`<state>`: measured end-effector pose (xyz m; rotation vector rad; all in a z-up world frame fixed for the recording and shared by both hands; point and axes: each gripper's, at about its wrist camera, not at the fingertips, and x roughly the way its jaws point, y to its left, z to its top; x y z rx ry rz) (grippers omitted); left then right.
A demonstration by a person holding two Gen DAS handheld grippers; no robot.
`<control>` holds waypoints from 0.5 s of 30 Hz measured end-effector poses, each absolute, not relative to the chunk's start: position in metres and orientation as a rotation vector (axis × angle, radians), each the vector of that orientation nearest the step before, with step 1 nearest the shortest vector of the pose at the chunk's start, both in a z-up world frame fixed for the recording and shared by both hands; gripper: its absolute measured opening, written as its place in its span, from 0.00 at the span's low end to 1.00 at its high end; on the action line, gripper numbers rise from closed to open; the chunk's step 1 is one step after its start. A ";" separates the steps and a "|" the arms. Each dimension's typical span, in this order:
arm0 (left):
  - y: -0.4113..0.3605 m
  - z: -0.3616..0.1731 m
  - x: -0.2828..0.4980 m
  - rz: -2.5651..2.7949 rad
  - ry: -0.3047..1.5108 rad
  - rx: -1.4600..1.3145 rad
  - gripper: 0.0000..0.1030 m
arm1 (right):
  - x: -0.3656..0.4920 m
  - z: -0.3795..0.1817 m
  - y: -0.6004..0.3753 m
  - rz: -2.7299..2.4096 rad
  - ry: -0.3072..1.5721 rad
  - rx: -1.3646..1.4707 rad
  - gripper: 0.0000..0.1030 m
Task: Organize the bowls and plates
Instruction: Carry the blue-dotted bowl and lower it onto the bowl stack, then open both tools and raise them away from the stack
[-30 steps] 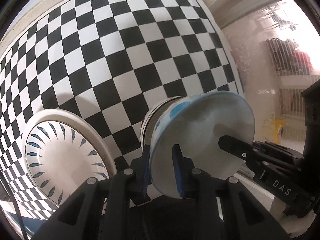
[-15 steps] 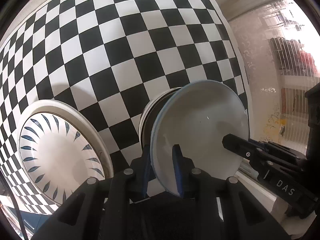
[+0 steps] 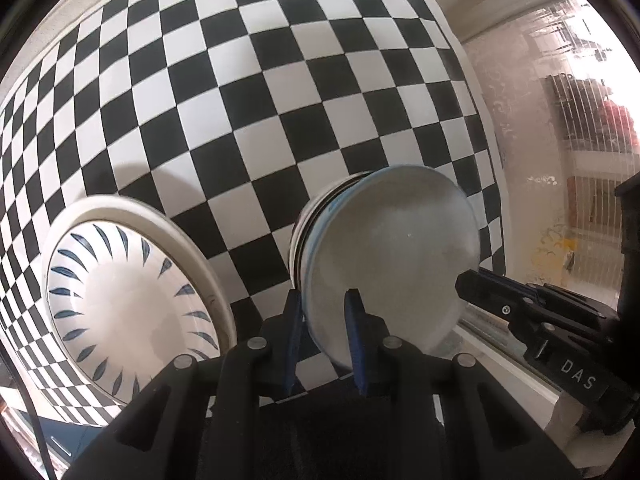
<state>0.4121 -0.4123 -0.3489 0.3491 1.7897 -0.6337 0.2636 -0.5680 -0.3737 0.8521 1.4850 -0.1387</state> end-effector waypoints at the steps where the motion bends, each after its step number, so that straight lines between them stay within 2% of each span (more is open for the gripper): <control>1: -0.412 -0.349 0.412 -0.633 1.791 0.349 0.18 | 0.264 -0.373 -0.568 -0.138 1.485 0.847 0.12; 15: -0.408 -0.334 0.408 -0.613 1.738 0.357 0.18 | 0.266 -0.368 -0.566 -0.145 1.485 0.803 0.12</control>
